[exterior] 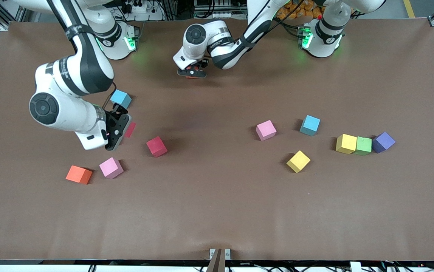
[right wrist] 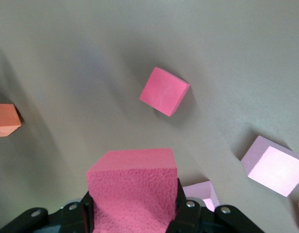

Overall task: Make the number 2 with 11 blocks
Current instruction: 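Set the orange block mid-table with the left gripper while the right gripper lifts red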

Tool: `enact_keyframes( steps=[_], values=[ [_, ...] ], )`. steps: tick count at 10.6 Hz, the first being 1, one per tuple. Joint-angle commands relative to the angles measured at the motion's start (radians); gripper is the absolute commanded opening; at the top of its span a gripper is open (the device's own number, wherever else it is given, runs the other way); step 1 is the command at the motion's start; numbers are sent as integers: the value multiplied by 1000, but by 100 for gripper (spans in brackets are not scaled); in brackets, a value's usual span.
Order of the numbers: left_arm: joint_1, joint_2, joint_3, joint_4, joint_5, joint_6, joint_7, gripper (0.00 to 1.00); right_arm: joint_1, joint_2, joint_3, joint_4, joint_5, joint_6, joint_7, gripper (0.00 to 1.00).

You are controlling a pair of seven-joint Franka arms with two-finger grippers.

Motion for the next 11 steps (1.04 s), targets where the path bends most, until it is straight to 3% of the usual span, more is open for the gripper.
enact_keyframes(
  steps=[1, 6, 7, 9, 11],
  values=[
    [6, 2, 8, 16, 9, -19, -2, 100, -1, -45, 10, -40, -17, -25, 22, 37],
    [41, -104, -12, 14, 4, -143, -178, 100, -4, -95, 57, -103, -49, -7, -17, 37],
    [88, -137, -48, 8, 6, -206, -186, 100, -4, -97, 65, -130, -49, 28, -24, 37],
    [298, -211, -204, -42, 20, -336, -198, 100, -5, -112, 88, -184, -49, 95, -27, 37],
    [443, -317, -259, -123, 29, -346, -197, 100, -7, -109, 138, -193, -48, 143, -14, 37]
  ],
)
